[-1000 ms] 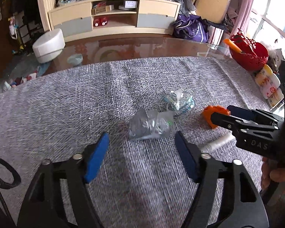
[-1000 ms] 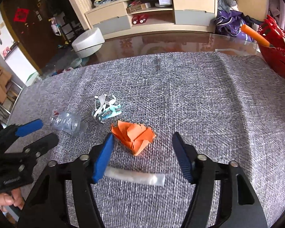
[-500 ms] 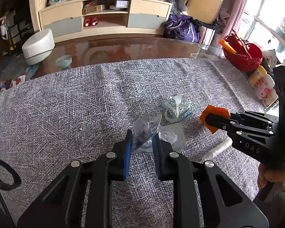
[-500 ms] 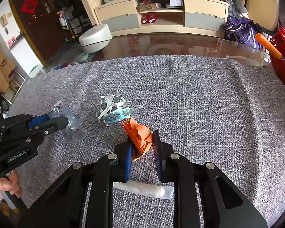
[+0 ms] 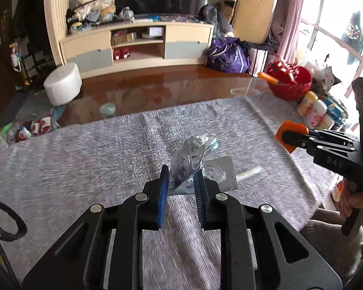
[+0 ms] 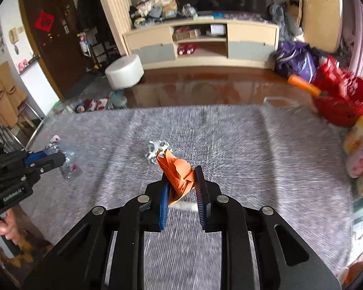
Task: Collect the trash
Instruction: 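Grasp the foil wrapper with the left tool while the right tool grasps the orange paper, then lower both tools to the bin and open them to drop the items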
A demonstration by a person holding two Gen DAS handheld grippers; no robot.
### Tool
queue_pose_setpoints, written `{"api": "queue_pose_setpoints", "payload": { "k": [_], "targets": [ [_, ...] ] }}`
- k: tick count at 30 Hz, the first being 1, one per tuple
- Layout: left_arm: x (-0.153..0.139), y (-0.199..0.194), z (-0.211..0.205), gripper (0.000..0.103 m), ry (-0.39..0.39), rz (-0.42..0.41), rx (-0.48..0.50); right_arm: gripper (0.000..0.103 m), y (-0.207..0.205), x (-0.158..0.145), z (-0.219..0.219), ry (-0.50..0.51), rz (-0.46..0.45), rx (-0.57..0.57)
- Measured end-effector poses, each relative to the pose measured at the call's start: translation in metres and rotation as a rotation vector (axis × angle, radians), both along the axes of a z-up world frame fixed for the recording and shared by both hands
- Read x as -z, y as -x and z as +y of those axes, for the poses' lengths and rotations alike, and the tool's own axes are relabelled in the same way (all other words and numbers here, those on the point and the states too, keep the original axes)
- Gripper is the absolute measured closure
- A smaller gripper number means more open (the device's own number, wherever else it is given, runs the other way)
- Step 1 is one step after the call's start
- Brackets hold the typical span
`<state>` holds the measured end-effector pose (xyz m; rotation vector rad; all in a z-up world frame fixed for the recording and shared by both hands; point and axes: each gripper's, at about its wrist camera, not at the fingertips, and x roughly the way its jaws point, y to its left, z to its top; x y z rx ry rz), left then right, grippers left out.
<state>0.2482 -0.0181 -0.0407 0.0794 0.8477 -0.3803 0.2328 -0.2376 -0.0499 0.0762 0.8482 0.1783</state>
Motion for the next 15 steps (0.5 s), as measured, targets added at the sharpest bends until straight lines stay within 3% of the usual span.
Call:
{"api": "queue_pose_setpoints", "payload": {
  "k": [8, 15],
  "targets": [
    [-0.054, 0.09, 0.002, 0.084, -0.006, -0.081, 0.022, 0.082, 0.08, -0.06, -0.002, 0.02, -0.1, -0.027],
    [-0.062, 0.166, 0.009, 0.084, 0.023, -0.108, 0.03, 0.082, 0.144, -0.078, -0.002, 0.013, -0.137, -0.047]
  ]
}}
